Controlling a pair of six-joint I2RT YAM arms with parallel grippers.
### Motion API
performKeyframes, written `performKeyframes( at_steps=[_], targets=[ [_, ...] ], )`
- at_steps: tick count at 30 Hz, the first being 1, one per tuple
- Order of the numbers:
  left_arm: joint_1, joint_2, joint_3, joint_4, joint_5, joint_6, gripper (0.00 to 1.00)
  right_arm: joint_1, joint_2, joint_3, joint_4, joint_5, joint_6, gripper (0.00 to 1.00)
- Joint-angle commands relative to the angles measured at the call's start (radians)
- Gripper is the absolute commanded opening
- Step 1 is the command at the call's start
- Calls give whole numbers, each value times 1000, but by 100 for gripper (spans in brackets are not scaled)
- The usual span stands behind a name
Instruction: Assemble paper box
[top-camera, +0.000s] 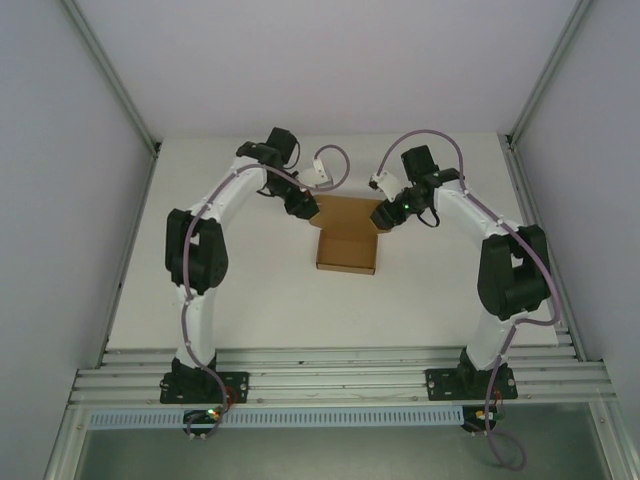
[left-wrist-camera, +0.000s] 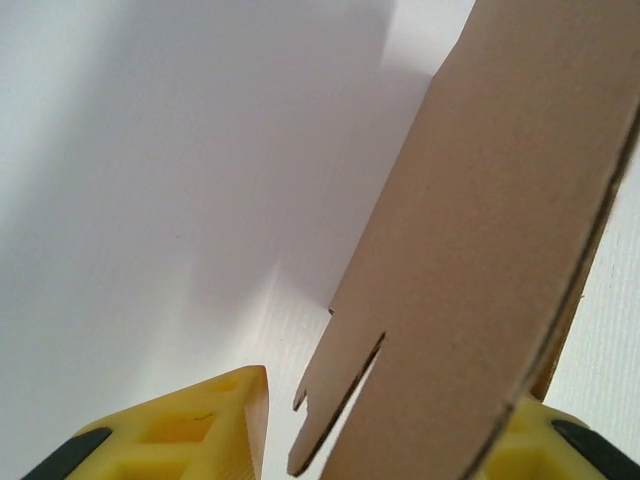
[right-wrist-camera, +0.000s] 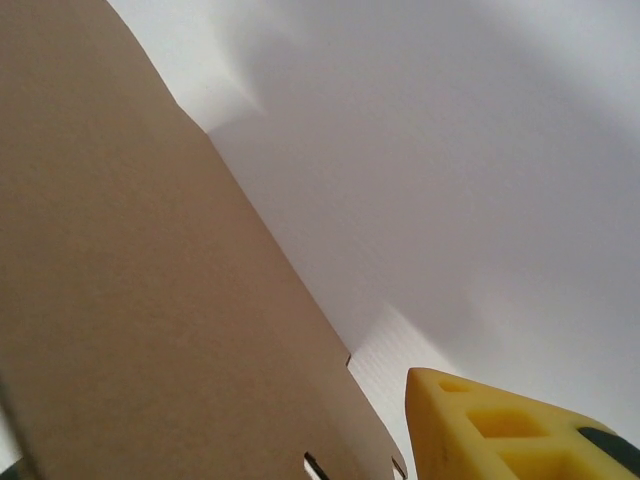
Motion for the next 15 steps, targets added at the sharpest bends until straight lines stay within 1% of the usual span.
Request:
performKeyframes(
  at_steps=[1, 3, 6, 9, 13, 15],
  targets=[
    [-9, 44, 62, -114, 25, 75, 37, -10, 23, 36, -57, -33, -31, 45],
    [-16, 53, 70, -140, 37, 99, 37, -10, 28, 39, -56, -36, -31, 45],
    [-29, 60, 67, -125, 26, 101, 36, -10, 24, 36, -54, -57, -36, 45],
    [-32, 67, 76, -101, 39, 82, 26, -11, 22, 37, -63, -45, -40, 45],
    [-32, 59, 80, -97, 49, 80, 22, -13, 18, 41, -84, -25, -55, 43],
    [-32, 57, 82, -96, 42, 77, 17, -13, 8, 36, -88, -17, -62, 41]
  ],
)
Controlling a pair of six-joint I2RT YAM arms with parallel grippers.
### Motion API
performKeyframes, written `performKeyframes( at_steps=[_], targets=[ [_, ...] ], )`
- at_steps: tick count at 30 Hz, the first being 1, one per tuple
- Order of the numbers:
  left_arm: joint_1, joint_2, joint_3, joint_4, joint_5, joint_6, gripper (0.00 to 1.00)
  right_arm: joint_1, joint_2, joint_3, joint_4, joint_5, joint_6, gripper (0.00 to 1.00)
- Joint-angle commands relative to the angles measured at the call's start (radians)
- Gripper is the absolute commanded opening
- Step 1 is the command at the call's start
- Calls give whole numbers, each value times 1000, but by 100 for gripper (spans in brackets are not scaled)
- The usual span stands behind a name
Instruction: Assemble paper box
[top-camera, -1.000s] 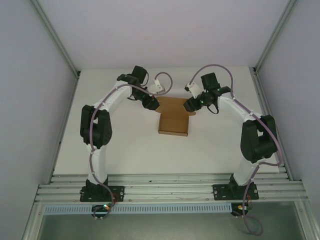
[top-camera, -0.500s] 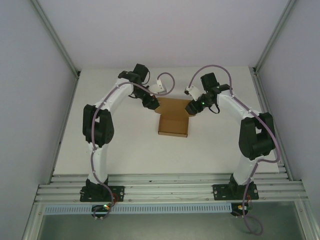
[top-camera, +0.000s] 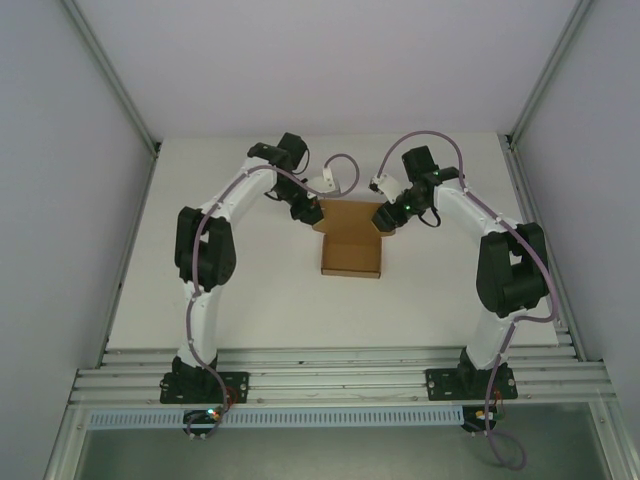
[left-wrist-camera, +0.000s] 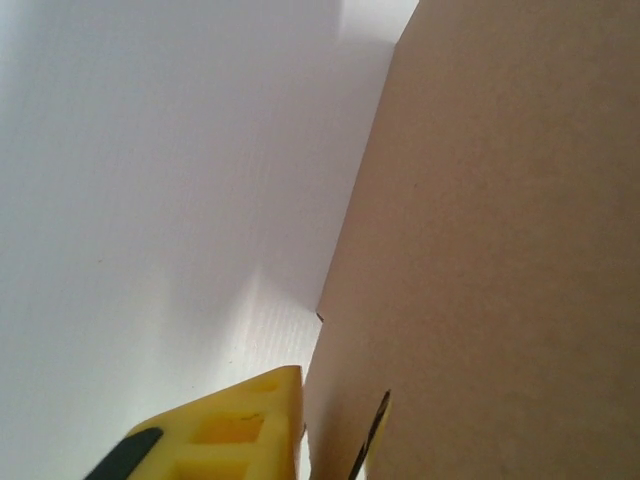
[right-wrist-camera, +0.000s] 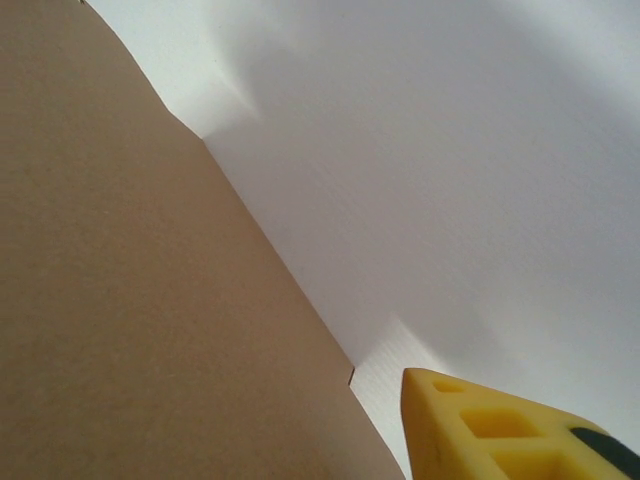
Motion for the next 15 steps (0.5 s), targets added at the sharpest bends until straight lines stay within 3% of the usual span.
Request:
performKeyframes(
  at_steps=[1, 7, 15],
  targets=[
    [3, 5, 37, -18, 23, 14, 15, -7, -12, 19, -42, 8, -23, 41],
    [2, -7, 23, -19, 6, 2, 0, -19, -35, 19, -83, 5, -46, 40],
    [-9, -55, -62, 61, -58, -50, 0, -23, -57, 8, -112, 16, -69, 26]
  ],
)
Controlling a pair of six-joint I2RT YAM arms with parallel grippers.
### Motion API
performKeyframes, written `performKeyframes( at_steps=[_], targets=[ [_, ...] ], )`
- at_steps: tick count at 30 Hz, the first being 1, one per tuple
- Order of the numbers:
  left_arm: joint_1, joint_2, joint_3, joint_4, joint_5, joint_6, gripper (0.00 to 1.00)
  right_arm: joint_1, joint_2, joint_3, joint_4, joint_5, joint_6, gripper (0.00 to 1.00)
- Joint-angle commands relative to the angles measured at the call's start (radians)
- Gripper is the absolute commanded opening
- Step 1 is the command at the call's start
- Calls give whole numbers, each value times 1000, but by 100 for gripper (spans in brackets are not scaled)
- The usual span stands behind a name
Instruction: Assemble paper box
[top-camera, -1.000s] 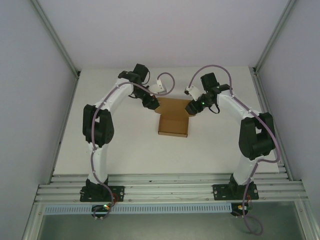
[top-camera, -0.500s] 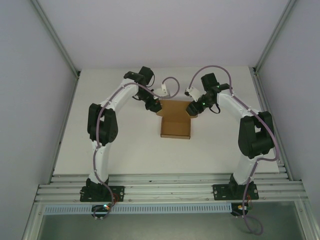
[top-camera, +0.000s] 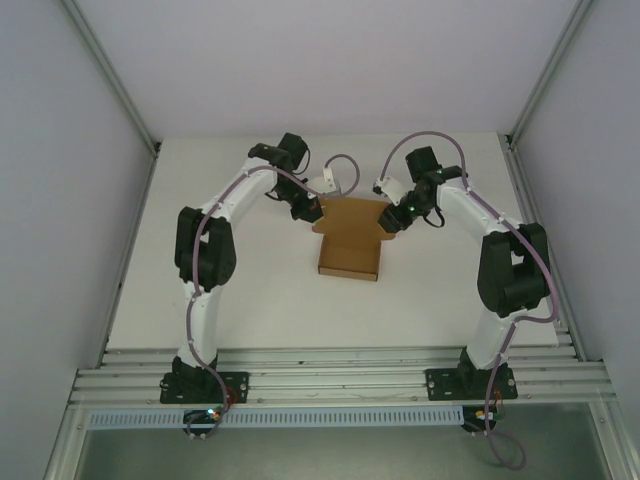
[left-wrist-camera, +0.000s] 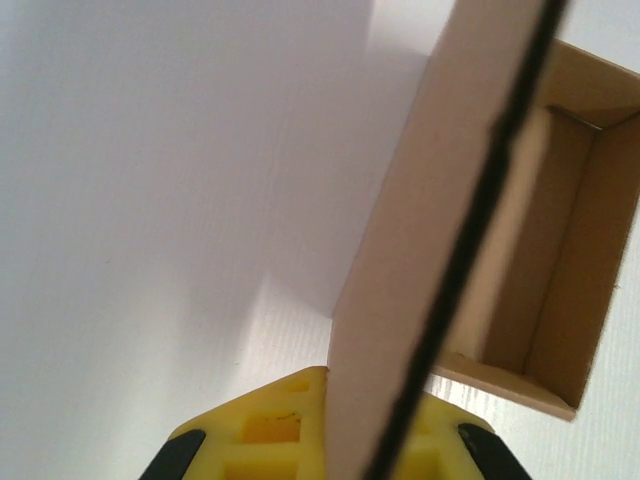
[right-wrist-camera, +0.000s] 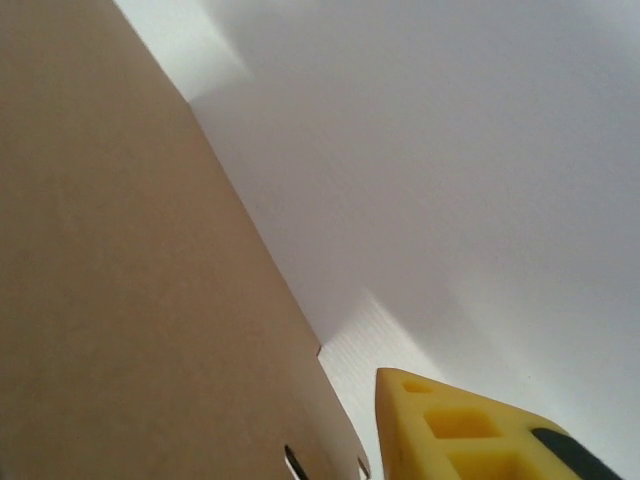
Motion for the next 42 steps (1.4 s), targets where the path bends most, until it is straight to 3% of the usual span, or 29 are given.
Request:
performKeyframes(
  at_steps=[1, 6, 13, 18, 23, 26, 31, 35, 39, 42],
  targets=[
    [-9, -56, -56, 46, -55, -48, 0, -4, -56, 6, -49, 3, -14, 25],
    [-24, -116, -149, 176, -130, -144, 0, -4, -69, 0, -21, 18, 18, 9],
    [-43, -199, -211, 289, -228, -350, 0, 1, -94, -14, 43, 187, 137, 4],
    [-99, -214, -196, 319, -372, -575, 0, 62, -96, -34, 179, 510, 516, 6],
    [-152, -199, -193, 359, -542, -841, 0, 158, -90, -89, 326, 656, 780, 7],
    [-156, -194, -187, 373, -557, -1005, 0, 193, -94, -124, 404, 726, 923, 6],
    [-162, -227, -255, 488, -616, -1261, 0, 232, -130, -214, 573, 793, 1080, 7],
    [-191, -218, -289, 552, -703, -1366, 0, 252, -154, -307, 718, 817, 1171, 9],
    [-191, -204, -331, 644, -631, -1454, 0, 258, -138, -349, 795, 806, 1265, 9],
    [-191, -193, -317, 639, -637, -1465, 0, 258, -128, -331, 771, 810, 1300, 9]
  ],
)
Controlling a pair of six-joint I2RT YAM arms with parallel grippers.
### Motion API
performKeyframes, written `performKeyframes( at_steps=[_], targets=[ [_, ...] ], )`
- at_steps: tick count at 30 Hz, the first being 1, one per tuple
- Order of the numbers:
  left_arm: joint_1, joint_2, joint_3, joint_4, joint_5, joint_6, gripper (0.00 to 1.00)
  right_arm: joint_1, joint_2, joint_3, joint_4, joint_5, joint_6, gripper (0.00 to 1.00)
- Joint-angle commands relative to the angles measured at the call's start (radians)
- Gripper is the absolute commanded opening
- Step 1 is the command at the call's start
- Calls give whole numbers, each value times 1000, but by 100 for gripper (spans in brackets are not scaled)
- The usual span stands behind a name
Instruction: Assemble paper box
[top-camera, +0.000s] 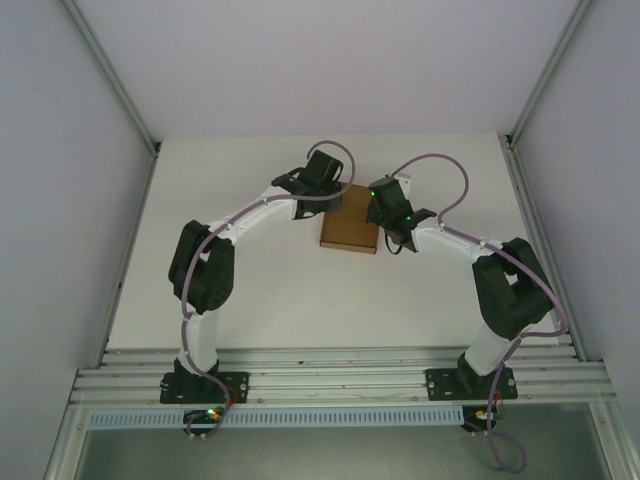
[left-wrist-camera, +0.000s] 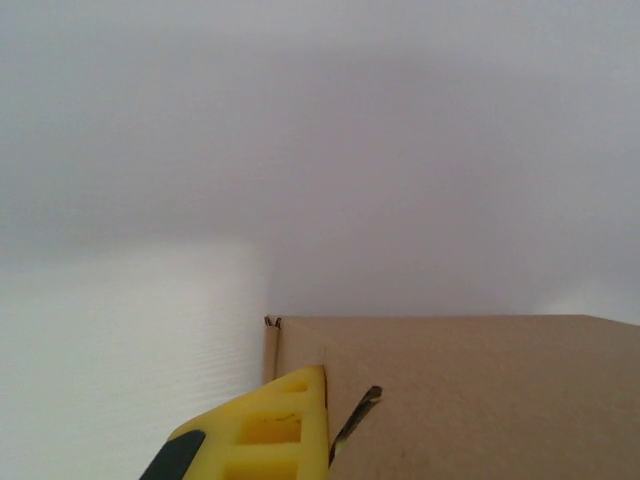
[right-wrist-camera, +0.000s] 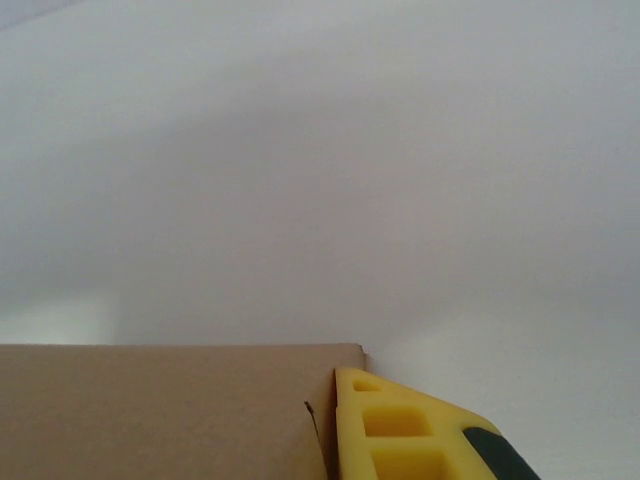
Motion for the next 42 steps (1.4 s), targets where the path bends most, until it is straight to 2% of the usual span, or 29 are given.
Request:
performKeyframes(
  at_steps=[1, 6, 10, 14, 22, 29, 32, 37, 42],
  targets=[
    [11, -12, 2, 44, 9, -130, 0, 0, -6, 27, 70, 41, 142, 10],
    [9, -30, -42, 58, -1, -138, 0, 0, 9, 134, -49, 18, 155, 12],
    [11, -47, -78, 79, 8, -132, 0, 0, 28, 153, -88, 28, 214, 14],
    [9, -58, -109, 88, 9, -105, 0, 0, 44, 116, -41, 22, 237, 14],
    [8, -83, -228, 179, 37, -102, 0, 14, 13, -75, 155, 80, 317, 13],
    [-27, -150, -379, 294, -5, -27, 0, 53, -58, -249, 332, 144, 217, 13],
    [-41, -177, -459, 368, -3, 3, 1, 55, -85, -335, 416, 128, 165, 13],
    [-71, -212, -580, 519, 23, 61, 2, 62, -107, -414, 524, 29, 28, 15],
    [-95, -236, -687, 641, 34, 75, 7, 70, -141, -480, 534, 1, -30, 16]
  ],
)
